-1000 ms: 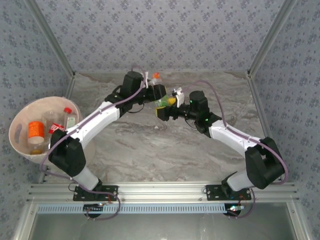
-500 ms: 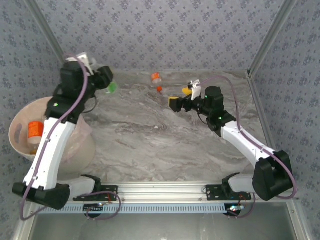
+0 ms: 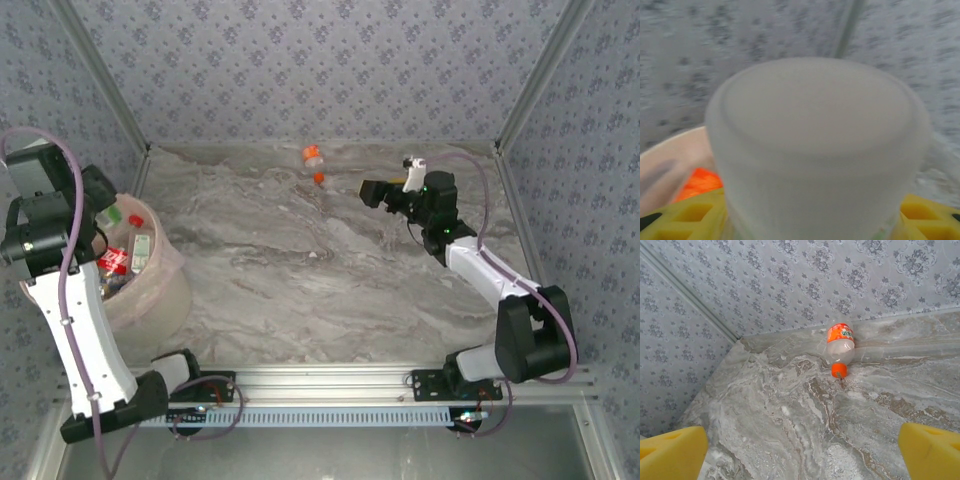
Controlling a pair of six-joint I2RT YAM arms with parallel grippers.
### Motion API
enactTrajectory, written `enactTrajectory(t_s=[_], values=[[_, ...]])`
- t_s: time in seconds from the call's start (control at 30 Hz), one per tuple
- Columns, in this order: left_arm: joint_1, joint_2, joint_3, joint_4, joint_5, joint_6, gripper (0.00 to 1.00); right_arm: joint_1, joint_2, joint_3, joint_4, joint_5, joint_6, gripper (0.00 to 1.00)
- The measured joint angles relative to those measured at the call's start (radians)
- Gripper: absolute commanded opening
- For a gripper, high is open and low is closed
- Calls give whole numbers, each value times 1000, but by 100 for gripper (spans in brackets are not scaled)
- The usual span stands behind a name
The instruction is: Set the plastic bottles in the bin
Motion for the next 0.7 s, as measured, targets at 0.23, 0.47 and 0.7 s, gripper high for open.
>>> enactTrajectory(t_s=[0.23,0.47,0.7], values=[[13,74,-13,-84,-253,199,54,-27,36,53,0,-47,59,100],[65,101,-106,-87,-324,396,56,-29,36,67,0,-56,90,100],[69,111,-169,-88,-322,521,84,-29,37,68,0,-56,106,100]])
